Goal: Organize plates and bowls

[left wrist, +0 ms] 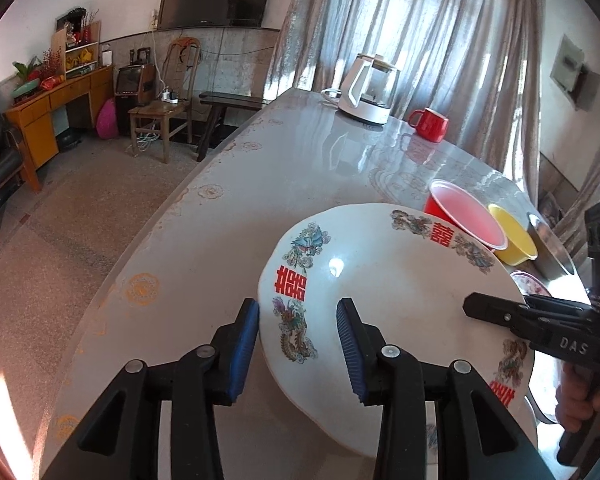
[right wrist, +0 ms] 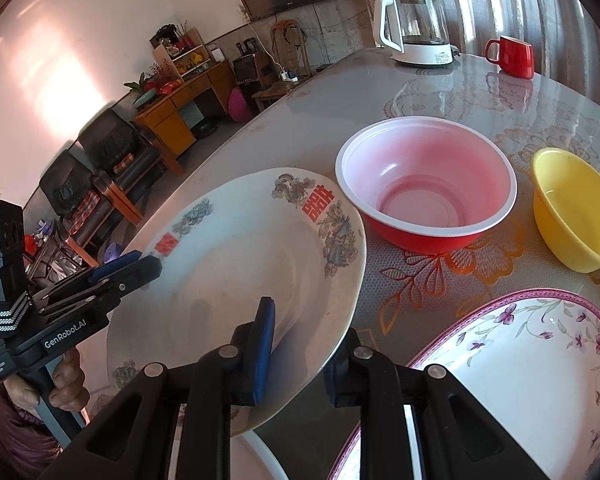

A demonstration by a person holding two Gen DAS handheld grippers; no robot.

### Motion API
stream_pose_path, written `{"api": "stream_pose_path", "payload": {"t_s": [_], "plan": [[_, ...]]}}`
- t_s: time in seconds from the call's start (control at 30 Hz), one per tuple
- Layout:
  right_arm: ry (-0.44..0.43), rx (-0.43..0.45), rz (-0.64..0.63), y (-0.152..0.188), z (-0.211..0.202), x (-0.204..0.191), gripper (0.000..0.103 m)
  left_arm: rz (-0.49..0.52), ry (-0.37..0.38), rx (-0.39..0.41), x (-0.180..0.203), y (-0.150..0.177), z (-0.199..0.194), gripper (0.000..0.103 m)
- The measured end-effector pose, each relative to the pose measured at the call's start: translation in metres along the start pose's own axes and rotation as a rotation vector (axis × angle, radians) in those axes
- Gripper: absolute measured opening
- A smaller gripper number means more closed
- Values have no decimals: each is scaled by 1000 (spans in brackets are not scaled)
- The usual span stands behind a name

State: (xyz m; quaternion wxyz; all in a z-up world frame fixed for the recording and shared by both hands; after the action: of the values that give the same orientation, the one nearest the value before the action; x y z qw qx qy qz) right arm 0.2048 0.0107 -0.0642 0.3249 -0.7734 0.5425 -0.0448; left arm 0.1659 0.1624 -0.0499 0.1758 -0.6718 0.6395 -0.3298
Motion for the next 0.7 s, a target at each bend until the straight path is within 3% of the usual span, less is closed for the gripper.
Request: {"api": "stream_pose_path", "payload": {"t_s": [0.23, 0.5, 0.7], "plan": [[4, 27, -14, 0, -13, 0, 20, 5, 42, 43, 3, 2, -11, 36], [16, 25, -17, -2, -11, 0, 20, -20, 32, -7, 3, 2, 0, 36], [17, 15, -18, -2, -9, -3, 20, -100, 50, -53, -11, 3, 8, 36]]}}
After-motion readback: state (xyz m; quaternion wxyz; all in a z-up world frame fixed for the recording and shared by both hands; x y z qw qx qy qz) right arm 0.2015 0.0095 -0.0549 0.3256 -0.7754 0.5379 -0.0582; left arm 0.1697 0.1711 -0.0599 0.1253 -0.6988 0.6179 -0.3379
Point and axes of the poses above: each gripper's, at about its wrist camera, not at the fingertips, and z roughly the way its jaws point, x to its right, y to its underside, the point moved 5 cm from there along z, roughly the way its jaws point, and after that the axes turned 2 degrees about -x, right-handed, at the moved point
